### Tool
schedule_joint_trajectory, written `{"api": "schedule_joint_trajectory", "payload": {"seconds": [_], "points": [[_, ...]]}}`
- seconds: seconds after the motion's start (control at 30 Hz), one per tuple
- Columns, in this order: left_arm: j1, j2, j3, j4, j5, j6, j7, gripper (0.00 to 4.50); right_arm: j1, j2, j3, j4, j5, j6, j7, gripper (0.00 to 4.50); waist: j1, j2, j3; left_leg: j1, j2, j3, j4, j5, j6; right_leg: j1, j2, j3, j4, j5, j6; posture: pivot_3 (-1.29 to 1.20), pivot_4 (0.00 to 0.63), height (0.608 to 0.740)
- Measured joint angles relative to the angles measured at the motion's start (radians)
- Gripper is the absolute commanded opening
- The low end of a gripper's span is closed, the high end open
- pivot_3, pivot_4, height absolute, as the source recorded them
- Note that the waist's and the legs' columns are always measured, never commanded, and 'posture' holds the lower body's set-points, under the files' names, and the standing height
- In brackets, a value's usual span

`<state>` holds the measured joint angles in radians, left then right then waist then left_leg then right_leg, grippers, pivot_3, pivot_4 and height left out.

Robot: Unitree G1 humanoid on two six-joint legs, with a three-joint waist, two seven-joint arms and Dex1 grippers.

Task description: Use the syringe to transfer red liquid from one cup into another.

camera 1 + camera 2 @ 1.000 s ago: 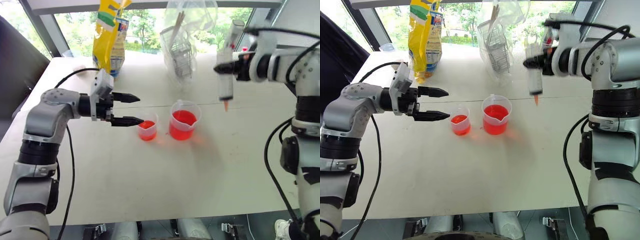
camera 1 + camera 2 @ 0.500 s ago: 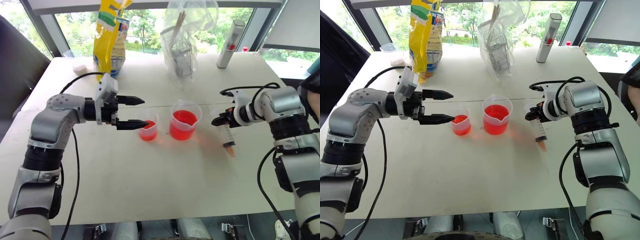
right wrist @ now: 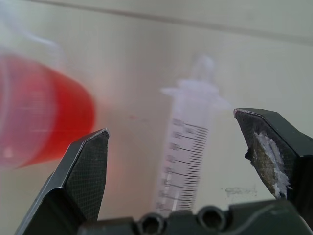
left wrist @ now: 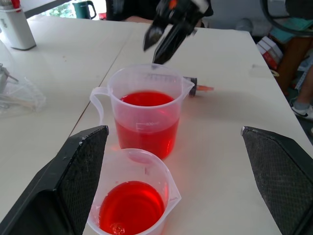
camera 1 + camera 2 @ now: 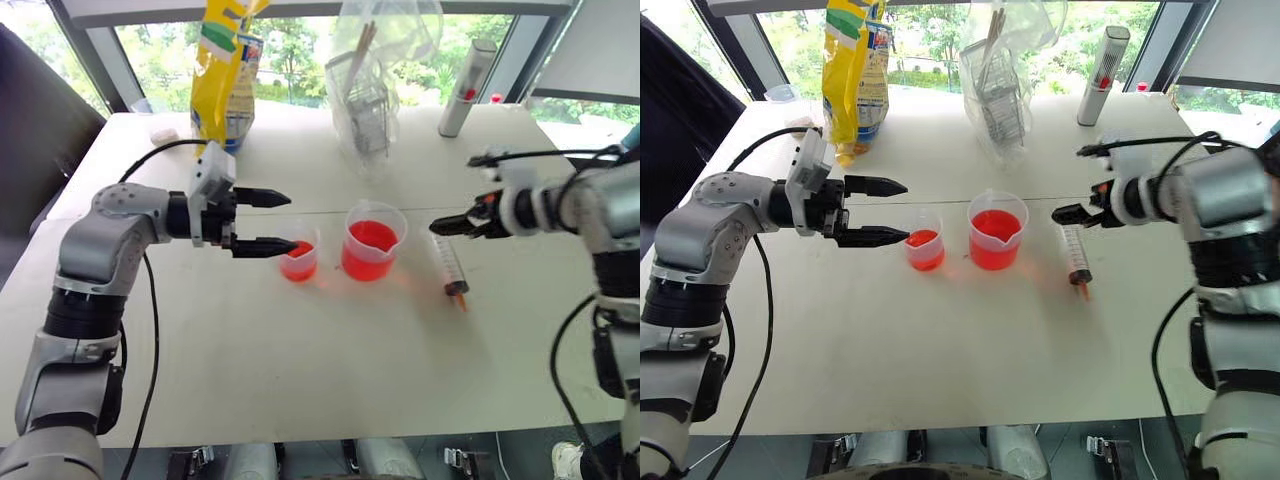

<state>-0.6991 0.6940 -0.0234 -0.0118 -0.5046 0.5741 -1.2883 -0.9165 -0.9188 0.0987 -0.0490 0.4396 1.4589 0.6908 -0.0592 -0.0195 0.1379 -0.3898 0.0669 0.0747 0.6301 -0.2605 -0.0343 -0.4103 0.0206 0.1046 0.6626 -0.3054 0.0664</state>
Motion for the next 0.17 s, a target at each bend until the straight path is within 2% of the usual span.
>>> {"api": "schedule_joint_trajectory", "payload": {"seconds": [0.17], "points": [[0.001,0.022,-0.001,-0.003,-0.005,0.002,-0.015,4.5,0.177,-0.093,-0.198,-0.358,0.154,0.088,0.087,4.46,0.0,-0.001,0.0,0.001,0.0,0.0,0.0,0.0,0.0,0.001,0.0,0.0,0.0,0.0,0.0,0.0,0.15,0.739]]}}
